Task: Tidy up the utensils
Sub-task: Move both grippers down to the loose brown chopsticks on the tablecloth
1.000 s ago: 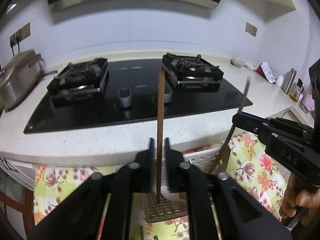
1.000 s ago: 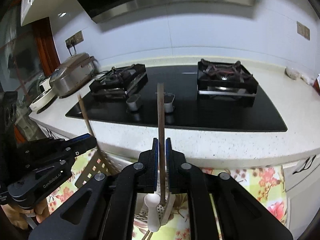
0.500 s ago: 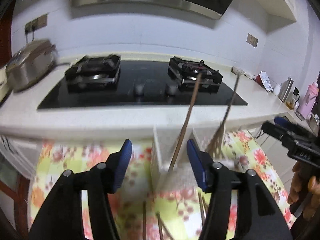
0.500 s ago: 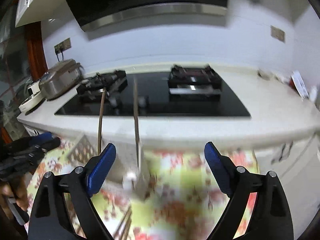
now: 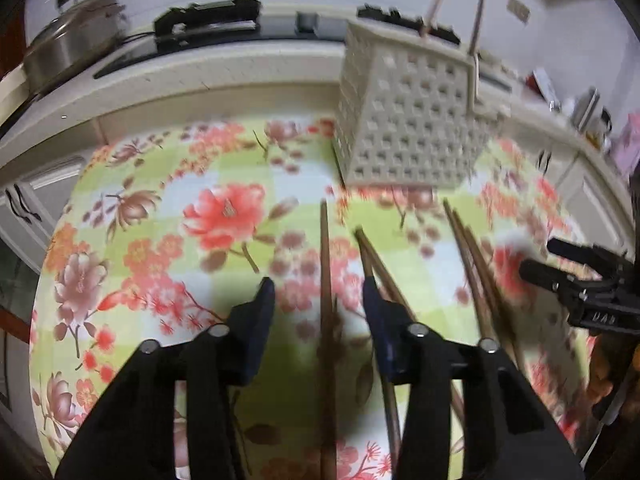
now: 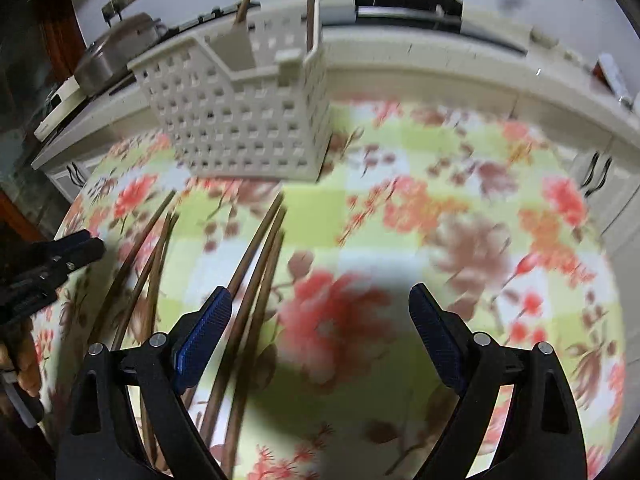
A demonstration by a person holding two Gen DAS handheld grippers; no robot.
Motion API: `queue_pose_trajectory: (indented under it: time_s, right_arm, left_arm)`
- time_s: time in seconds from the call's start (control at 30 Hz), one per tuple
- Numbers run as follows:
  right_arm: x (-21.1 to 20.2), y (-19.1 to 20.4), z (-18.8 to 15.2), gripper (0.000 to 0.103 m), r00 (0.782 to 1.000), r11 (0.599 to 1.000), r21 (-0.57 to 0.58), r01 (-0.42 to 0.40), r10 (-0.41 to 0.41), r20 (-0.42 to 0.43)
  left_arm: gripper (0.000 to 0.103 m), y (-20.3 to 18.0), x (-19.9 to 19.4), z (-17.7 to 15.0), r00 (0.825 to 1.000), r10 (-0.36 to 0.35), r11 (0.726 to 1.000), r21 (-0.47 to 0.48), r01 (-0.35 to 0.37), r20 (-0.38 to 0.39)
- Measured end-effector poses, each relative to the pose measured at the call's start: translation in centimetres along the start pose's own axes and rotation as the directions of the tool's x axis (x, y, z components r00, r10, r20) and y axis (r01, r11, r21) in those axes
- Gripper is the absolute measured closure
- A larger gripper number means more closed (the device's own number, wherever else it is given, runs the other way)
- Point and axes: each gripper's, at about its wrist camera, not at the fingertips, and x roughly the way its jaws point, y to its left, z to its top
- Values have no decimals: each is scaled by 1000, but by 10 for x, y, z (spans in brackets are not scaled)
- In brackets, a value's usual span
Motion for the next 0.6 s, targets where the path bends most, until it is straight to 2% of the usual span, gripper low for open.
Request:
queue_pose_trajectory:
  time_s: [0.23,0.37,0.5,0.6]
  right_arm:
    - [11,12,-5,19,997,998,-35,57,-59,-40]
    - [18,11,-5,19,997,998,-31,58,-59,-57]
    - [26,12,-4,30,995,998,-35,50,-52,-79]
    - [29,15,-4,33,995,997,-48,56,-60,-82]
  left_arm:
    - [70,-10,23,1,999,27,999,39,-25,-45]
    - [72,-10,34,3,996,53,997,58,-49,-66]
    - [73,-11,40,5,996,48,997,64,-44,-74]
    - [73,-12,44,5,996,47,997,69,-41,-79]
